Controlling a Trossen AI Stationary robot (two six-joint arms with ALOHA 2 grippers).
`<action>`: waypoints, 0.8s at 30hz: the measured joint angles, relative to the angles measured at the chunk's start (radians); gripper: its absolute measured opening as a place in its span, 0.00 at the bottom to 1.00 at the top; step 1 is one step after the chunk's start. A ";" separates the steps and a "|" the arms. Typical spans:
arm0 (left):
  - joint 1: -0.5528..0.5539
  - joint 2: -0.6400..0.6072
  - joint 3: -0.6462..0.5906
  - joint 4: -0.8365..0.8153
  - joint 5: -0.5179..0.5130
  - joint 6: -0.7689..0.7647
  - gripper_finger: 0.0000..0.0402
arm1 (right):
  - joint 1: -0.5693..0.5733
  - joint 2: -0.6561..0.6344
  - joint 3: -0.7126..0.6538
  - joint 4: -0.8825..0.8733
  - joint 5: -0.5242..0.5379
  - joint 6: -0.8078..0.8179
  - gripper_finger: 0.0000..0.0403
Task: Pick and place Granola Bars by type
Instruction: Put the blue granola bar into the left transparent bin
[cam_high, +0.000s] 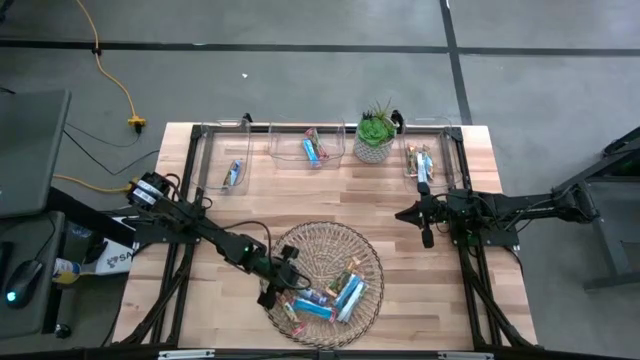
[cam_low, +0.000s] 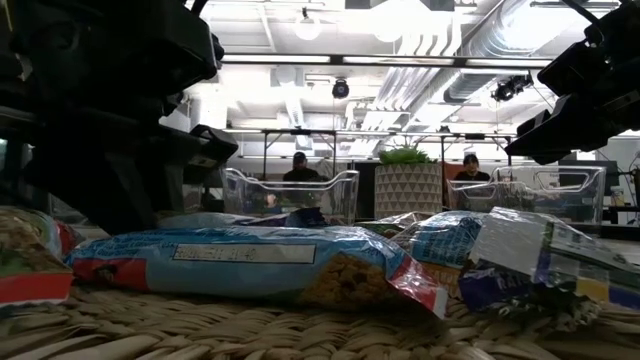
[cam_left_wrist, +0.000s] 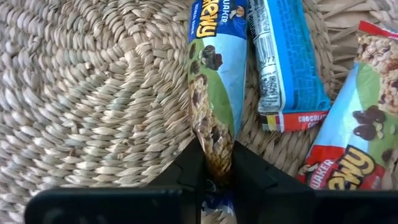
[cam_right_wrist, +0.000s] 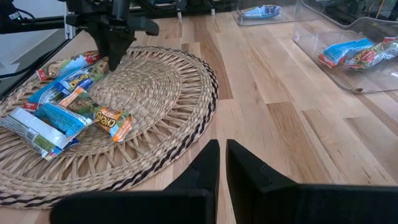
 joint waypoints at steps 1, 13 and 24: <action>0.000 -0.001 0.000 0.000 -0.003 0.000 0.12 | 0.000 0.000 0.000 0.000 0.000 0.000 0.03; 0.000 -0.001 0.176 -0.148 -0.057 0.055 0.11 | 0.000 0.000 0.000 0.000 0.000 0.001 0.03; 0.000 -0.002 0.550 -0.376 -0.250 0.239 0.11 | 0.000 0.000 0.000 0.000 0.000 0.000 0.03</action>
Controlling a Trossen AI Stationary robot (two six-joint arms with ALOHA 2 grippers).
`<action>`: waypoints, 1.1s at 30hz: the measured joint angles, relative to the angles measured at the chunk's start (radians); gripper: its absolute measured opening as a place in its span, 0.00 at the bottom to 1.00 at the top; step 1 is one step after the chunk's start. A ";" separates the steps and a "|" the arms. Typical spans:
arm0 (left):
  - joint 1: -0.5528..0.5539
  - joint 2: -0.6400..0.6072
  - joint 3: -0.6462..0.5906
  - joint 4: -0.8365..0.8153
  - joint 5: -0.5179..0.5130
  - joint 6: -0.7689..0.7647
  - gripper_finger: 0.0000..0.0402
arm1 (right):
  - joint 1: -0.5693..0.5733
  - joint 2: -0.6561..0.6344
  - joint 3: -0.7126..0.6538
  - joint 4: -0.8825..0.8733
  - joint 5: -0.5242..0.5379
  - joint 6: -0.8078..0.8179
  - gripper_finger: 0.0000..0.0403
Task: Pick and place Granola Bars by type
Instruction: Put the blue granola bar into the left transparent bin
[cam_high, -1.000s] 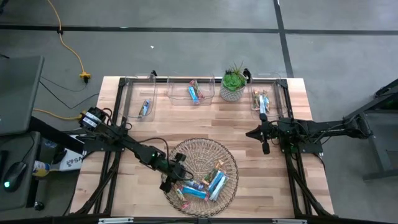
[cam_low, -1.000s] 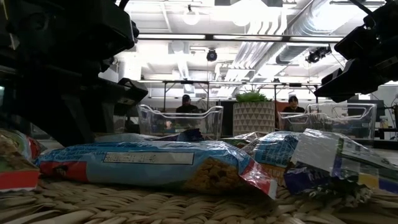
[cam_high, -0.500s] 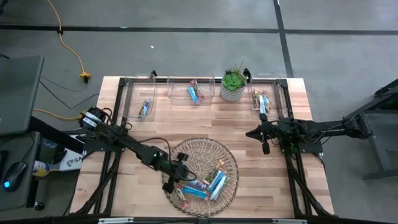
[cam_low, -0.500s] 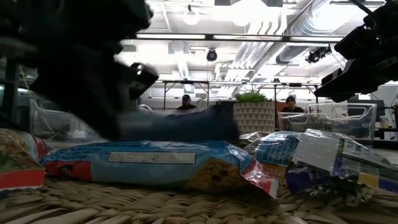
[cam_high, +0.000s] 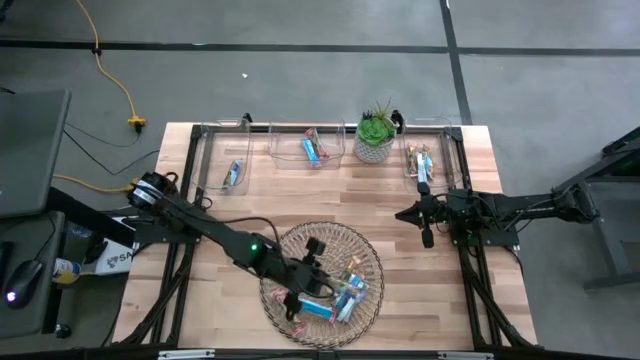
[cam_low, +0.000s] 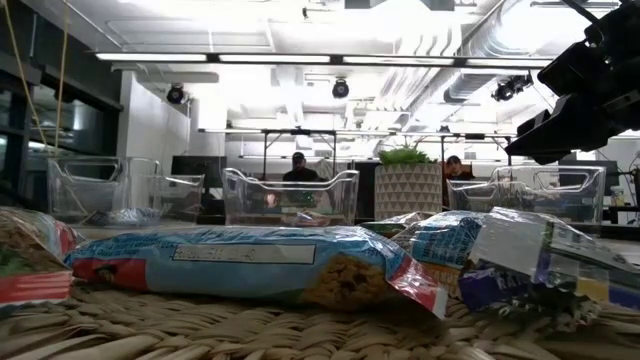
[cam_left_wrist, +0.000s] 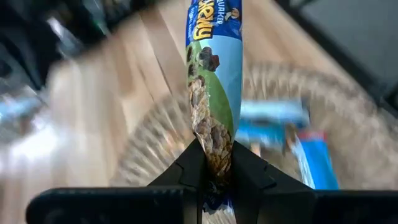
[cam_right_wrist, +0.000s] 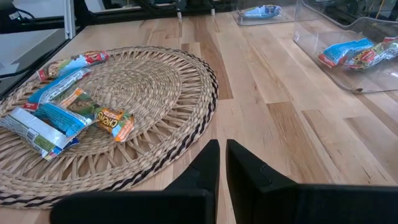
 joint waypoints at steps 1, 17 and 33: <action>0.000 0.000 0.040 -0.014 -0.006 0.009 0.11 | 0.000 0.000 0.000 0.000 0.000 0.000 0.03; 0.000 -0.076 0.548 -0.320 -0.025 0.061 0.11 | 0.000 0.000 0.000 0.000 0.000 0.001 0.03; -0.001 -0.438 0.552 -0.453 -0.624 0.000 0.11 | 0.000 0.000 0.000 0.000 0.000 -0.008 0.03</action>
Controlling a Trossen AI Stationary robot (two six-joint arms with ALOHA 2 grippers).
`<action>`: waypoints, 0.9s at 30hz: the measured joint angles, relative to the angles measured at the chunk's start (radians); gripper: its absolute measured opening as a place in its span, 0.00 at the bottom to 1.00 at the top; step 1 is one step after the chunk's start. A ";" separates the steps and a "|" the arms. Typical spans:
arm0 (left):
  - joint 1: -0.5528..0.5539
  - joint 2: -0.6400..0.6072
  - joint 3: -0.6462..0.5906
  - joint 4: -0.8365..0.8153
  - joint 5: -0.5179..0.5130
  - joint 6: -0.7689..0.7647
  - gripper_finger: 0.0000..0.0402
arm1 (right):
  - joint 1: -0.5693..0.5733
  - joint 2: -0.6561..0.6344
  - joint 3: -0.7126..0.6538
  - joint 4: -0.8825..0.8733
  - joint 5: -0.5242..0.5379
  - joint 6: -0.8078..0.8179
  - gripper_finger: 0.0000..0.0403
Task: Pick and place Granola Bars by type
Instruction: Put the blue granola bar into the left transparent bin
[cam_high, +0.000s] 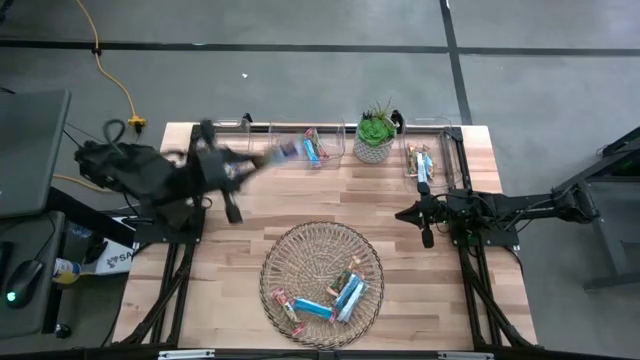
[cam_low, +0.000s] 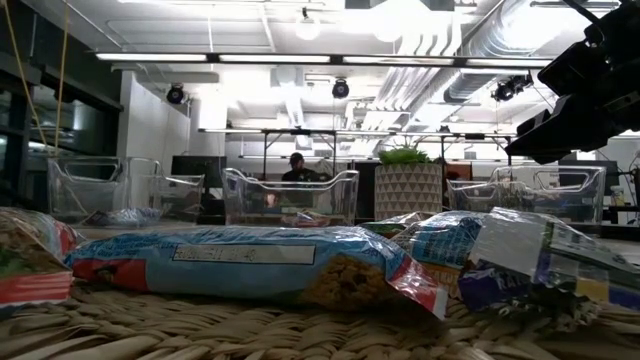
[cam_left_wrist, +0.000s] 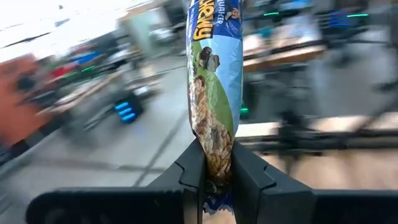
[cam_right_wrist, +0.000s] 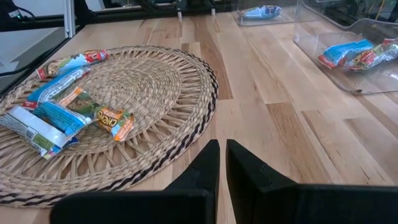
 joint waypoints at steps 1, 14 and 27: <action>0.000 -0.011 0.000 -0.014 -0.059 -0.020 0.11 | 0.000 0.000 0.000 0.000 0.000 0.000 0.03; 0.001 -0.089 -0.001 -0.294 -0.626 -0.316 0.11 | 0.000 0.000 0.000 0.000 0.000 0.000 0.03; 0.129 -0.179 -0.002 -0.672 -0.534 -0.828 0.11 | 0.000 0.000 0.000 0.000 0.000 0.000 0.03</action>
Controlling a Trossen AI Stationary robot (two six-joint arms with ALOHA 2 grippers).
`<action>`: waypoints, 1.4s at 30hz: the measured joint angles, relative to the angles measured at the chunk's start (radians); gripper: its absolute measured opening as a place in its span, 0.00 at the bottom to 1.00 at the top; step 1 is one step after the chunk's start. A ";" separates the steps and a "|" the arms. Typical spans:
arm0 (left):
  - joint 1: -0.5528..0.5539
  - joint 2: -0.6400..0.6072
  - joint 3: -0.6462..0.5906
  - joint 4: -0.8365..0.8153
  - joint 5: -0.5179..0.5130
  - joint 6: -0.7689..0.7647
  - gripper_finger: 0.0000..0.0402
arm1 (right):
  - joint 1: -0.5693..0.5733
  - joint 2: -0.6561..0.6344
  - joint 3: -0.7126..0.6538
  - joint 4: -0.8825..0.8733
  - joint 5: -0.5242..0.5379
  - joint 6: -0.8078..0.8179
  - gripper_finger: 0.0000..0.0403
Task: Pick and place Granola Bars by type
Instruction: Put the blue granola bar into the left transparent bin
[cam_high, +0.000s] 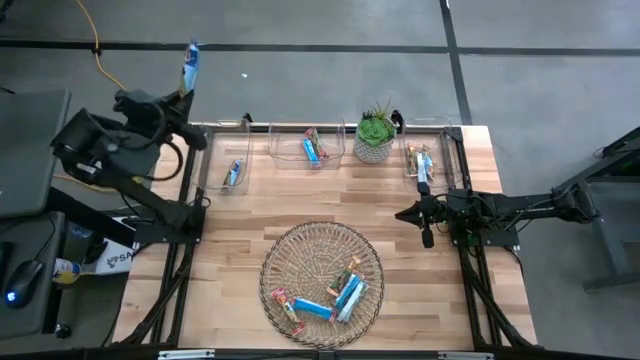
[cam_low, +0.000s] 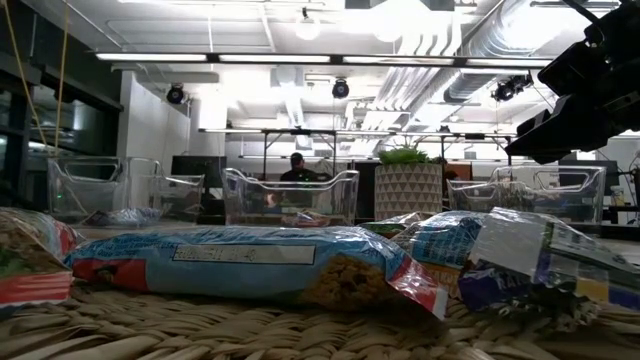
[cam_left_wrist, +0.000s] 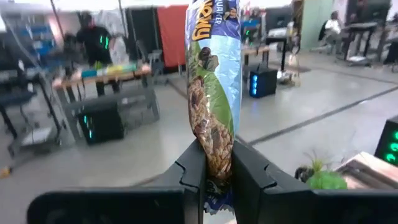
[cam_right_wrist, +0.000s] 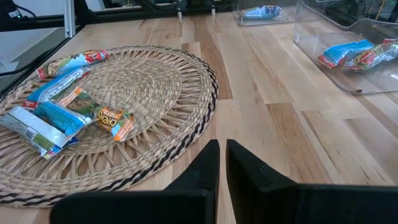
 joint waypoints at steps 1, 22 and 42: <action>0.032 -0.001 0.000 -0.030 0.029 -0.040 0.11 | 0.000 0.000 0.000 0.000 0.000 0.000 0.03; 0.640 -0.034 -0.532 -0.007 0.464 -0.290 0.11 | 0.000 0.000 0.000 0.000 0.000 0.000 0.03; 1.258 -0.058 -1.041 0.592 1.198 0.147 0.11 | 0.000 0.000 0.000 0.000 0.000 0.000 0.03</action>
